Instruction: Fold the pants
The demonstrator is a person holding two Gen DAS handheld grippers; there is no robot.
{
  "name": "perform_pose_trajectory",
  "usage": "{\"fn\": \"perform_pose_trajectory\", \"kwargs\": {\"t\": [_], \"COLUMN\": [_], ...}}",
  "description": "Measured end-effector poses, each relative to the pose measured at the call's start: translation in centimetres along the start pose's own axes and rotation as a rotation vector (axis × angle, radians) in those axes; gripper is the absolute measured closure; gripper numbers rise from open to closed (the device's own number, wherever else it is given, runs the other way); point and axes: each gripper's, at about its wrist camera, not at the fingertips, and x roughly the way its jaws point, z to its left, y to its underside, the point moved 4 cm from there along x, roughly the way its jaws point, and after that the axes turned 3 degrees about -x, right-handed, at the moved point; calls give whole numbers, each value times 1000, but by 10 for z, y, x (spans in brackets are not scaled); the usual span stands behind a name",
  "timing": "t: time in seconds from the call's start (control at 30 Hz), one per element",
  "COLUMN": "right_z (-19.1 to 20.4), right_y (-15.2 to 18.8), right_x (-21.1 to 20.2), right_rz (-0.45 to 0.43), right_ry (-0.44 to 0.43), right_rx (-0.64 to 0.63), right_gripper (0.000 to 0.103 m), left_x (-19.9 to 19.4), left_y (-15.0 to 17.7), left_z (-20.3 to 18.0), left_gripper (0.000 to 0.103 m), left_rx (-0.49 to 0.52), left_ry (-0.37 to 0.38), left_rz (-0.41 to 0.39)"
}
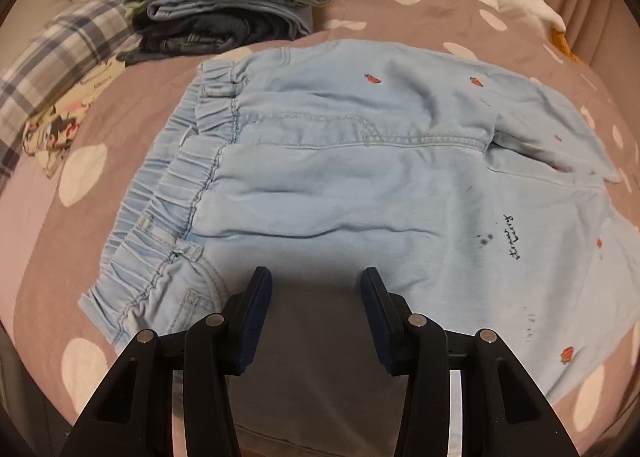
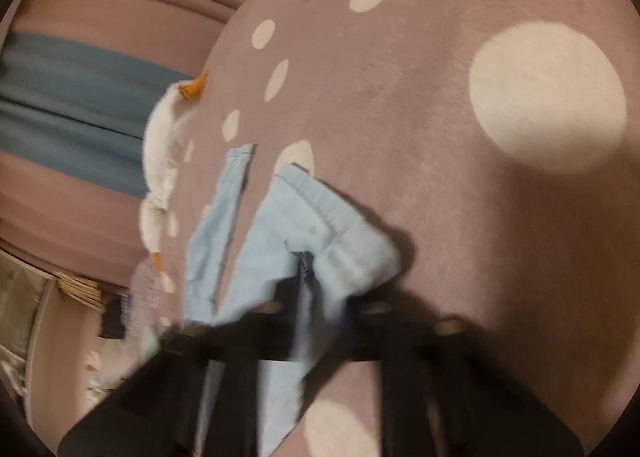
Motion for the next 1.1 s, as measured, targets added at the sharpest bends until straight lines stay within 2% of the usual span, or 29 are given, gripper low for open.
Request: {"fn": "perform_pose_trajectory", "kwargs": {"t": [0.03,0.1,0.13,0.17,0.27,0.3,0.33,0.37,0.4,0.43,0.47,0.5,0.53,0.6,0.7,0.8,0.93,1.0,1.1], "right_z": [8,26,33,32,-4,-12,-17,-16,-15,-11,-6,1,14,38,74,105,138,155,159], "right_y": [-3,-12,-13,-13,-21,-23,-29,-32,-35,-38,-40,-39,-34,-22,20,74,136,169,213], "right_x": [-9,-24,-26,-22,10,11,3,-2,-12,-25,-32,-39,-41,-33,-6,22,47,58,74], "right_rz": [-48,-165,-195,-179,-26,-26,-44,-58,-97,-158,-196,-217,-221,-176,-37,104,233,302,385], "right_ry": [17,121,203,254,314,278,231,232,268,338,377,374,327,233,128,73,13,-44,-41], "right_rx": [-88,-317,-424,-461,-370,-332,-279,-256,-258,-276,-294,-323,-355,-427,-589,-763,-941,-1026,-1138], "right_gripper": [98,98,98,98,97,99,98,90,73,63,56,56,56,56,56,56,56,57,52], "left_x": [0,0,0,1,2,2,2,1,0,1,1,1,1,2,2,1,-6,-13,-8], "left_y": [0,1,0,0,-1,-1,-1,0,1,2,3,4,5,5,5,6,5,3,5], "left_z": [-1,-1,-2,-2,-4,-5,-5,-4,-3,-1,1,3,4,3,0,1,3,-2,-13], "left_gripper": [56,56,56,55,54,53,53,52,47,40,39,39,39,39,38,38,38,38,38], "left_rx": [6,12,13,15,29,34,38,40,43,45,46,42,38,40,39,46,39,45,126], "left_ry": [-6,-13,-13,-16,-29,-31,-31,-30,-29,-32,-32,-15,-7,-15,-34,-22,-3,28,7], "left_rz": [1,4,6,7,1,0,0,2,3,2,0,-4,-8,-12,-19,-26,-4,-26,-49]}}
